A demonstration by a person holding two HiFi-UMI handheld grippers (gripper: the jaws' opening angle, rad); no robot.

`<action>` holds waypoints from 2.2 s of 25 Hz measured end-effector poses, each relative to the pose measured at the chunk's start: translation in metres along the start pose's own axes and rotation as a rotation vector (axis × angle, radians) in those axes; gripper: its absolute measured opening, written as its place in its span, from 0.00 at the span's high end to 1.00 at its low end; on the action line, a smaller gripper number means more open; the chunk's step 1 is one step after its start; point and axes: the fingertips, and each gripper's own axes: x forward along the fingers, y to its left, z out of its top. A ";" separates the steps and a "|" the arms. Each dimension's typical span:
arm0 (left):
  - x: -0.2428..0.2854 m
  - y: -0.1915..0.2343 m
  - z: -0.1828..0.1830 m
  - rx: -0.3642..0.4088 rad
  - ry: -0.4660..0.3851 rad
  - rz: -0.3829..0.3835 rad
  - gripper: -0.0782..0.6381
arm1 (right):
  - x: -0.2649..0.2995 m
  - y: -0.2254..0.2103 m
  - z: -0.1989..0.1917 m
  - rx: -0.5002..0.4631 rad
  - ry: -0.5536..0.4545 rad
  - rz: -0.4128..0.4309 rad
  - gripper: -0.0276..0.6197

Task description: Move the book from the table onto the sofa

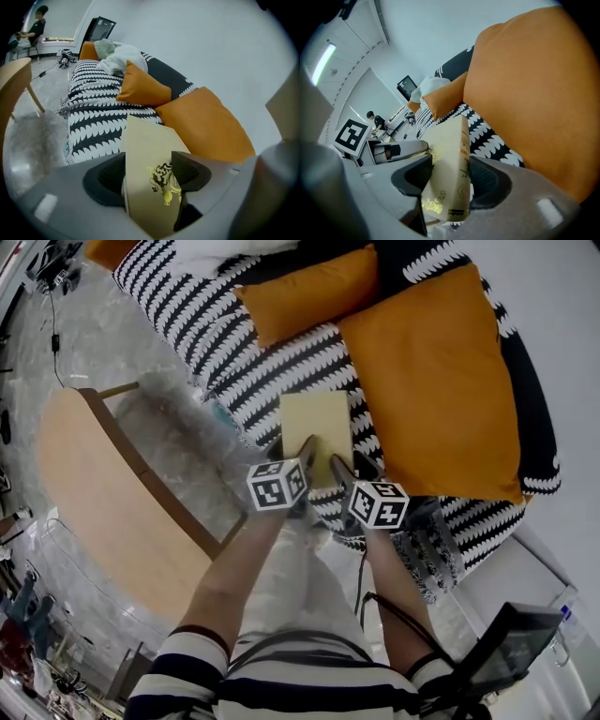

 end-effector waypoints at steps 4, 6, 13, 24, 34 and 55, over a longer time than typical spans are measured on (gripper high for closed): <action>0.019 0.005 -0.002 0.010 0.014 0.006 0.46 | 0.014 -0.012 0.000 0.009 0.012 -0.010 0.58; 0.026 0.006 -0.005 0.014 0.022 0.015 0.46 | 0.019 -0.019 -0.003 0.018 0.021 -0.009 0.58; 0.044 0.007 -0.008 0.062 0.061 0.030 0.46 | 0.035 -0.033 -0.007 0.013 0.054 0.002 0.58; 0.047 0.017 -0.016 0.090 0.104 0.076 0.44 | 0.036 -0.037 -0.011 -0.027 0.046 -0.033 0.66; -0.009 0.003 0.018 0.097 -0.153 0.071 0.76 | 0.002 -0.021 0.008 -0.083 -0.095 -0.074 0.95; -0.133 -0.086 0.018 0.188 -0.292 -0.142 0.89 | -0.111 0.055 0.029 -0.167 -0.293 -0.022 0.96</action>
